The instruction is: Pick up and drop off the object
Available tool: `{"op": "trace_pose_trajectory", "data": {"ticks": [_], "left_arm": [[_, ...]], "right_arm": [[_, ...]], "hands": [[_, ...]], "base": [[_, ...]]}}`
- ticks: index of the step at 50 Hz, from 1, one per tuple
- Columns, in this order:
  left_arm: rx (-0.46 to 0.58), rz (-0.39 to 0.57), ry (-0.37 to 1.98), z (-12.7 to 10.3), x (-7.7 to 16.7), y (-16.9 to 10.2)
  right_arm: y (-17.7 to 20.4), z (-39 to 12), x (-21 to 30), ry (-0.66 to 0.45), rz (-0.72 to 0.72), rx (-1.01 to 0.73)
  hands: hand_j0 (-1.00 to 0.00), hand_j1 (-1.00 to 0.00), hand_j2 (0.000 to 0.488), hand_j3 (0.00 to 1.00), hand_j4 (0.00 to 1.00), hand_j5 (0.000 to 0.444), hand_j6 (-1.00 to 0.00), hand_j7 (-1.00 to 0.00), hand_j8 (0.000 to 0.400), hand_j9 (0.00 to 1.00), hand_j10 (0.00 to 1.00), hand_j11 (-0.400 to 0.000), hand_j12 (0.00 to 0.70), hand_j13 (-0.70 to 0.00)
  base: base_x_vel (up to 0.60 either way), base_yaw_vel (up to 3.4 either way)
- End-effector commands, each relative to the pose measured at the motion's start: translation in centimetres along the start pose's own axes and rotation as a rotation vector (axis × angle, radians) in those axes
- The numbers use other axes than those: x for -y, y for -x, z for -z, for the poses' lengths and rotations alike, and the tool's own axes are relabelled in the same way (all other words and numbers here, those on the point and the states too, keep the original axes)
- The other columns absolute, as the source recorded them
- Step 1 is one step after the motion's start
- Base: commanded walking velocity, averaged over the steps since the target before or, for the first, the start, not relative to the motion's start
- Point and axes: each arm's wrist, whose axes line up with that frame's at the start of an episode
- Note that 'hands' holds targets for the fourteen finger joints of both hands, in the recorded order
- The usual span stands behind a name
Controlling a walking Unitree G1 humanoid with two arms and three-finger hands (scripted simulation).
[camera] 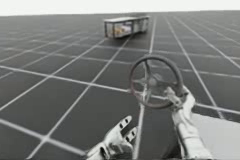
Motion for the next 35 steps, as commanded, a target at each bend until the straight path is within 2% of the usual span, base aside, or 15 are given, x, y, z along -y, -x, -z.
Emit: {"op": "trace_pose_trajectory", "data": {"ticks": [1, 35], "left_arm": [[-0.002, 0.013, -0.021, -0.19, 0.59, -0.22], [-0.002, 0.013, -0.021, -0.19, 0.59, -0.22]], "right_arm": [[-0.13, -1.14, 0.27, -0.031, 0.000, 0.039], [-0.13, -1.14, 0.27, -0.031, 0.000, 0.039]], "hands": [[0.00, 0.00, 0.000, 1.00, 1.00, 0.000, 0.00, 0.00, 0.000, 1.00, 1.00, -0.400, 0.000, -0.700], [0.00, 0.00, 0.000, 1.00, 1.00, 0.000, 0.00, 0.00, 0.000, 1.00, 1.00, -0.400, 0.000, -0.700]], "base": [[0.59, 0.02], [0.59, 0.00]]}}
